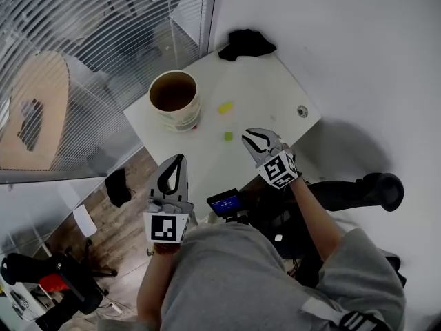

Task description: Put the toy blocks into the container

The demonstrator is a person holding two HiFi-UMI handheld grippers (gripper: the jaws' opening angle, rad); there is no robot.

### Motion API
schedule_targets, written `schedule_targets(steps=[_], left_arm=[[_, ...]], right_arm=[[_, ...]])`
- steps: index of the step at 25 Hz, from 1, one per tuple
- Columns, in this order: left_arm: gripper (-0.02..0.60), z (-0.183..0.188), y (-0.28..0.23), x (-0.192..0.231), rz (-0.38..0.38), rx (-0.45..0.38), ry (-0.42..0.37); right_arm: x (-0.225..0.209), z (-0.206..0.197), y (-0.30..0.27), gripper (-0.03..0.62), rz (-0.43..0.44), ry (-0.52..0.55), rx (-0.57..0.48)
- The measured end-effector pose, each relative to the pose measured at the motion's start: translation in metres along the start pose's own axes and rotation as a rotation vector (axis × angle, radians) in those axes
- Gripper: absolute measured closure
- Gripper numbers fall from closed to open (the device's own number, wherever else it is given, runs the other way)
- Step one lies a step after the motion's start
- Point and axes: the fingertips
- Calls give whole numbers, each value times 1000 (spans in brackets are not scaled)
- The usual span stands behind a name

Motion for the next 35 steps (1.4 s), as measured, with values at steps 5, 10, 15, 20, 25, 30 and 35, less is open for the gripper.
schedule_targets(steps=[5, 10, 15, 20, 25, 30, 35], left_arm=[[584, -5, 0, 8, -6, -1, -26], [584, -10, 0, 11, -13, 14, -1], [584, -13, 3, 18, 1, 21, -5], [584, -17, 5, 30, 28, 30, -5], [584, -20, 6, 37, 48, 26, 7], [584, -22, 5, 43, 66, 27, 13], [584, -26, 5, 50, 81, 35, 27]], right_arm=[[4, -21, -20, 497, 44, -13, 59], [8, -34, -34, 494, 101, 10, 104], [17, -54, -47, 490, 168, 77, 167], [28, -75, -62, 479, 246, 153, 237], [37, -92, -73, 467, 312, 210, 300], [46, -110, -85, 457, 373, 267, 364], [49, -125, -99, 451, 410, 308, 417]])
Point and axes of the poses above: the fingertips, and each gripper's own axes: y backward along the fingers, x to its left, z out of its top, and after that the axes turned 3 degrees about -y, right-handed
